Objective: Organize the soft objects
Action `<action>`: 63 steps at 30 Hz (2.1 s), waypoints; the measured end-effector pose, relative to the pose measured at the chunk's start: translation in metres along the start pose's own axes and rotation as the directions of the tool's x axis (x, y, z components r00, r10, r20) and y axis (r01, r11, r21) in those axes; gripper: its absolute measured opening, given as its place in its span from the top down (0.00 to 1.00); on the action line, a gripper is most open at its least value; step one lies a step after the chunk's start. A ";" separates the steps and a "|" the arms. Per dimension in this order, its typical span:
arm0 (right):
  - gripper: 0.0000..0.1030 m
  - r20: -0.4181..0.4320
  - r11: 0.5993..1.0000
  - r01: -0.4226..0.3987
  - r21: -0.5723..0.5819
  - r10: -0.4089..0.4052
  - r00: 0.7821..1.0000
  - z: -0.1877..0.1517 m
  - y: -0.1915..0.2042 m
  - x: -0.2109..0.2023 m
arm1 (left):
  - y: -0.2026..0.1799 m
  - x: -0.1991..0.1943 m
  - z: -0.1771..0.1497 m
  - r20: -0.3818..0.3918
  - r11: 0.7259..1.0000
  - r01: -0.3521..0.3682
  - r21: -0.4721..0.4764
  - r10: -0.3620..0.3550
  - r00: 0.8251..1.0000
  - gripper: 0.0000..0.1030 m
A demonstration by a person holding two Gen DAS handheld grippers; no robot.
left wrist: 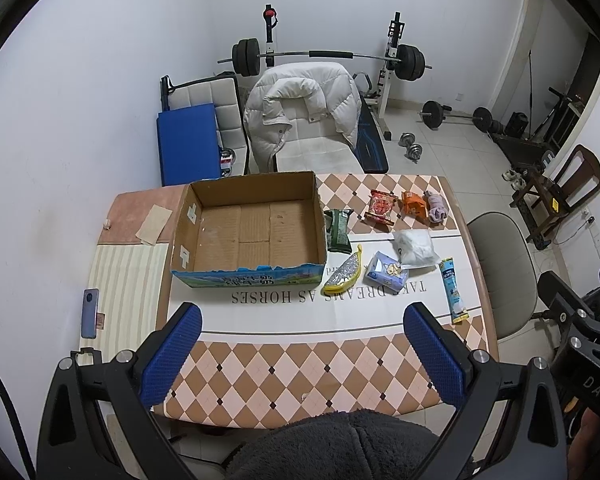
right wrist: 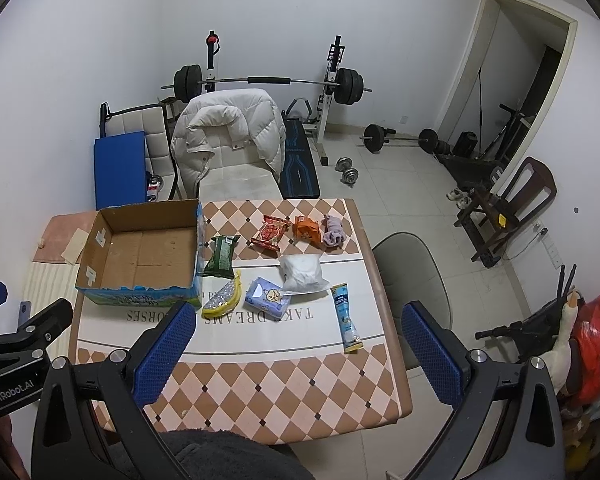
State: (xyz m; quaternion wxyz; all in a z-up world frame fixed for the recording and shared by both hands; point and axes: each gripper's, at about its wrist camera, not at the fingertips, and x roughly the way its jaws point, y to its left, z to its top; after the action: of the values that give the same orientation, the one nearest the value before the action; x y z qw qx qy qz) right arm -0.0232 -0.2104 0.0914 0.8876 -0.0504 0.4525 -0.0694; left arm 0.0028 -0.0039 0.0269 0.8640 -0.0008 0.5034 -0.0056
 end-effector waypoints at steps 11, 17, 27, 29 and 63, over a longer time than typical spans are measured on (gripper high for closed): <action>0.00 -0.087 0.998 0.000 0.068 0.006 0.996 0.015 -0.012 0.061 | -0.012 0.069 0.052 -0.038 0.999 -0.014 0.033 0.016 0.999 0.00; 0.00 -0.210 0.991 0.030 0.134 -0.001 0.978 0.031 -0.040 0.166 | -0.052 0.177 0.098 -0.196 0.994 0.019 0.107 0.003 0.981 0.00; 0.00 -0.465 0.981 0.008 0.194 0.085 0.881 0.017 -0.093 0.398 | -0.159 0.358 0.071 -0.541 0.937 0.189 0.293 0.000 0.841 0.05; 0.00 -0.493 0.977 0.011 0.213 0.098 0.865 0.009 -0.107 0.424 | -0.168 0.386 0.057 -0.617 0.948 0.208 0.242 -0.016 0.787 0.05; 0.00 -0.719 0.977 -0.158 0.142 0.211 0.662 -0.015 -0.031 0.613 | -0.135 0.481 -0.037 -0.746 0.992 -0.062 -0.111 -0.042 0.664 0.06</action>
State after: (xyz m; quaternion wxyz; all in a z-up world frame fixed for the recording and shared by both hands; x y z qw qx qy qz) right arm 0.3188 -0.3448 -0.4009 0.6368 0.0575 0.7688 -0.0087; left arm 0.2066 -0.1440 -0.4083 0.5799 -0.0504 0.8126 0.0311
